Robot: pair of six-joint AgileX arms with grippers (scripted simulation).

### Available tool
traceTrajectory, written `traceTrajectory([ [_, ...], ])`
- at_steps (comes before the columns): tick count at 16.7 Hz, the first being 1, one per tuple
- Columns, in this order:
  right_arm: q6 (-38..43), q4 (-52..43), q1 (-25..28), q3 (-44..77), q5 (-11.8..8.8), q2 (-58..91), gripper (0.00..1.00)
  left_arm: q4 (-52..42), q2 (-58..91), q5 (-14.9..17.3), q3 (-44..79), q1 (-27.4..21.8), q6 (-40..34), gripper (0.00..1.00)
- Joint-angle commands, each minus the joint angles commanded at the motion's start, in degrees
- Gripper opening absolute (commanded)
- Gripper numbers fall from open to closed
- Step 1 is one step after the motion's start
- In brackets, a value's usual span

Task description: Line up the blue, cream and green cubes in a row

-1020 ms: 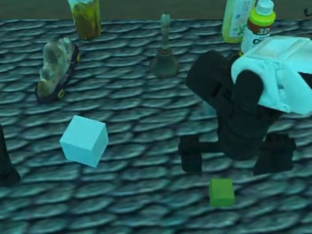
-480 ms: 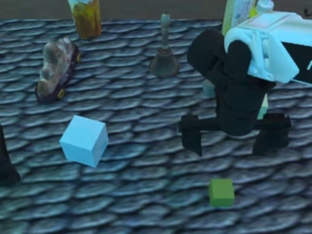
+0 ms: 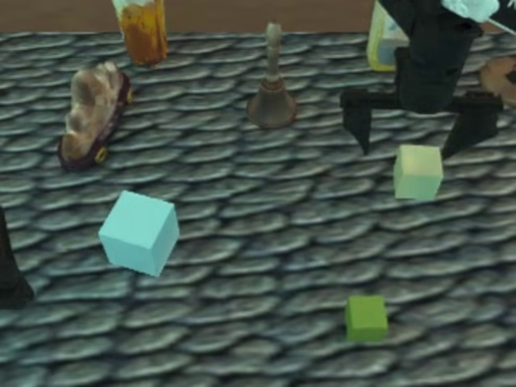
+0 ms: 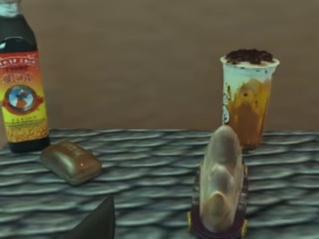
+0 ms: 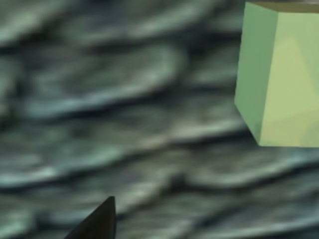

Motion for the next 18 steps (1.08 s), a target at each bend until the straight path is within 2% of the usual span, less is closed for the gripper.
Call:
traceTrajectory([
  [4,-3.34,-1.84,-4.22,5.74,-0.12,4.26,1.00,0.00,0.00,0.00,0.00,0.00,0.00,1.00],
  [10,-3.25,-0.80,-4.08,4.69,-0.09,4.28,1.00,0.00,0.00,0.00,0.00,0.00,0.00,1.00],
  [18,-3.24,15.39,-4.16,-7.73,-0.07,7.88,1.00,0.00,0.00,0.00,0.00,0.00,0.00,1.00],
])
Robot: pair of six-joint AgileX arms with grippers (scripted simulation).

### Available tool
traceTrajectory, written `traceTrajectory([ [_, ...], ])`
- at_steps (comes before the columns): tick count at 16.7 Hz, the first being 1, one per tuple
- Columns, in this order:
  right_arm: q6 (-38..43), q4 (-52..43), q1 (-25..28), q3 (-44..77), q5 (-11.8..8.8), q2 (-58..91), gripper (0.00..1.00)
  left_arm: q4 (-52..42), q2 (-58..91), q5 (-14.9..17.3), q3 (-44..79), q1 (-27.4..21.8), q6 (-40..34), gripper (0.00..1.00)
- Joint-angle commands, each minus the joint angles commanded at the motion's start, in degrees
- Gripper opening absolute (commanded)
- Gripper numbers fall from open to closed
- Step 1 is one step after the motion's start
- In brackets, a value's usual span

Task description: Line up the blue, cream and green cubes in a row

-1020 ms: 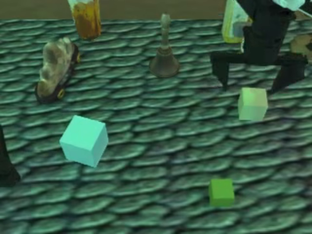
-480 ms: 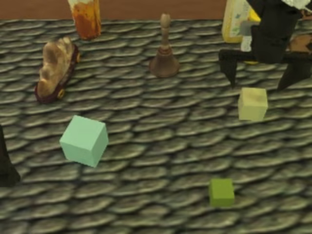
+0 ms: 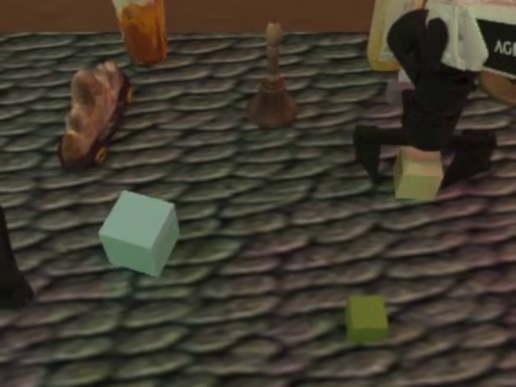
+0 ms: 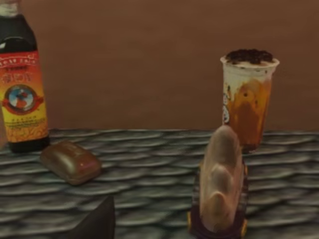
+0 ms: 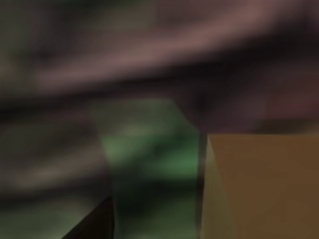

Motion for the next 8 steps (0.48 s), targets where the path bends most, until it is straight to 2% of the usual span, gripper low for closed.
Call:
traceTrajectory([
  [4,0.01,0.53,0.01,-0.48,0.00,0.20,1.00,0.00,0.00,0.00,0.00,0.00,0.00,1.00],
  [8,0.01,0.53,0.01,-0.48,0.00,0.20,0.70,0.00,0.00,0.00,0.00,0.00,0.00,1.00],
])
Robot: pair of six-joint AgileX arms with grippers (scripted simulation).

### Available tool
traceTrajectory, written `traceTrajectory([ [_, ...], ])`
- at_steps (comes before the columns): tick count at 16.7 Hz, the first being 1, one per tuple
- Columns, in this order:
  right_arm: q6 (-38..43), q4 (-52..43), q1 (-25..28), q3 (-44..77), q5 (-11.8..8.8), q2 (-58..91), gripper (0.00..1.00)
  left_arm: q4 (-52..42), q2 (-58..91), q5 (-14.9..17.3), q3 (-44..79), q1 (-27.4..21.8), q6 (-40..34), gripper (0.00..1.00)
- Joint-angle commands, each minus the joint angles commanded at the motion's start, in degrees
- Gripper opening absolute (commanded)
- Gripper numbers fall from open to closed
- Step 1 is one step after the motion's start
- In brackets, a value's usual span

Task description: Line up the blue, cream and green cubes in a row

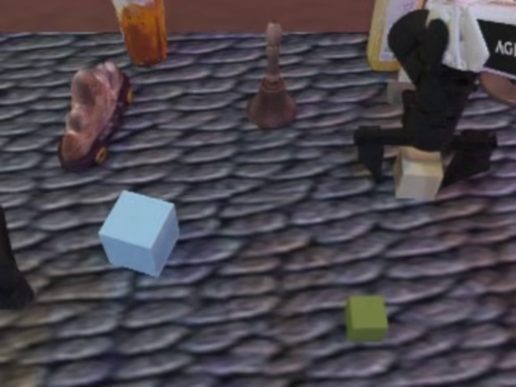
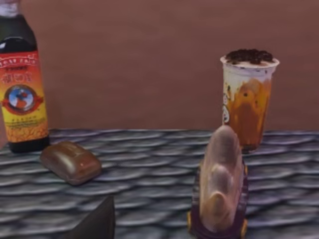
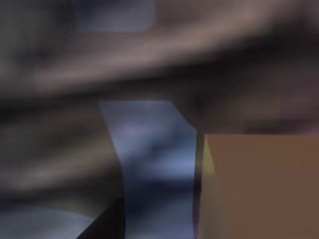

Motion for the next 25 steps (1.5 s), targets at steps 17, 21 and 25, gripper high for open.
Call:
traceTrajectory([
  [17,0.00,0.00,0.00,0.00,0.00,0.00,0.00,0.00,0.00,0.00,0.00,0.00,0.00,1.00],
  [21,-0.26,-2.79,0.20,2.50,0.31,-1.74,0.00,0.00,0.00,0.00,0.00,0.00,0.00,1.00],
  [25,-0.31,-11.80,0.48,8.82,0.31,-3.45,0.00,0.00,0.00,0.00,0.00,0.00,0.00,1.00],
])
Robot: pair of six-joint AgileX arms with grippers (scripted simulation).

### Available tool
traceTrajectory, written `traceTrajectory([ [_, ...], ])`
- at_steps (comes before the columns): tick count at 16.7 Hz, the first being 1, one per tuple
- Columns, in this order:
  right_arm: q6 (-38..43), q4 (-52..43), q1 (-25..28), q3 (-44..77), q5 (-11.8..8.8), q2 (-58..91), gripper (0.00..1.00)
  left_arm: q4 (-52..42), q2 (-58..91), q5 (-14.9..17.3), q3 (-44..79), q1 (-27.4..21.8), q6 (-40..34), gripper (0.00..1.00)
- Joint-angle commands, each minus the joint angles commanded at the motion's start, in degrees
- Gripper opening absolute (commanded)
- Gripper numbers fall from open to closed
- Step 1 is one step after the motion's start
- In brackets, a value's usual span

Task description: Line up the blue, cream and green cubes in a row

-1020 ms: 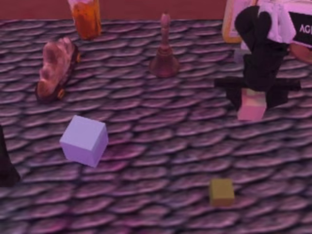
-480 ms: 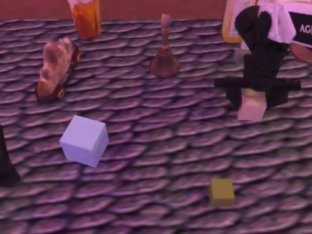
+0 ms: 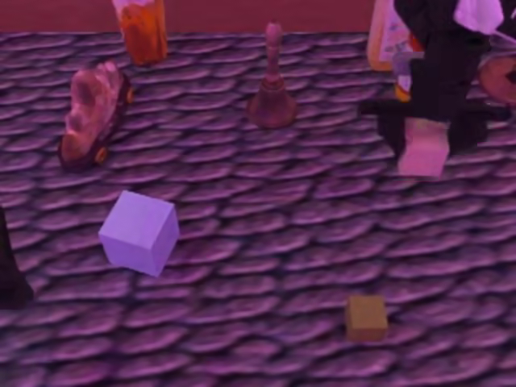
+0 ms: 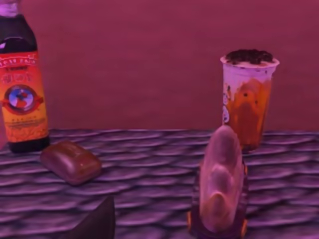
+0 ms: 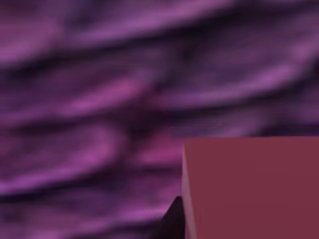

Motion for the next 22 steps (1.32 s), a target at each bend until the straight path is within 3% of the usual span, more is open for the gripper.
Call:
traceTrajectory([
  [7,0.22,-2.23,-0.13,1.88,0.02,-0.80,0.00,0.00,0.00,0.00,0.00,0.00,0.00,1.00],
  [9,2.10,-1.67,1.94,0.02,0.02,-2.30,0.00,0.00,0.00,0.00,0.00,0.00,0.00,1.00],
  [12,8.02,-0.02,8.81,-6.01,0.05,-6.94,0.00,0.00,0.00,0.00,0.00,0.00,0.00,1.00],
  [18,23.85,3.84,27.61,-22.76,0.14,-18.63,0.00,0.00,0.00,0.00,0.00,0.00,0.00,1.00],
  [22,29.56,5.56,33.54,-28.48,0.33,-23.32,0.00,0.00,0.00,0.00,0.00,0.00,0.00,1.00],
])
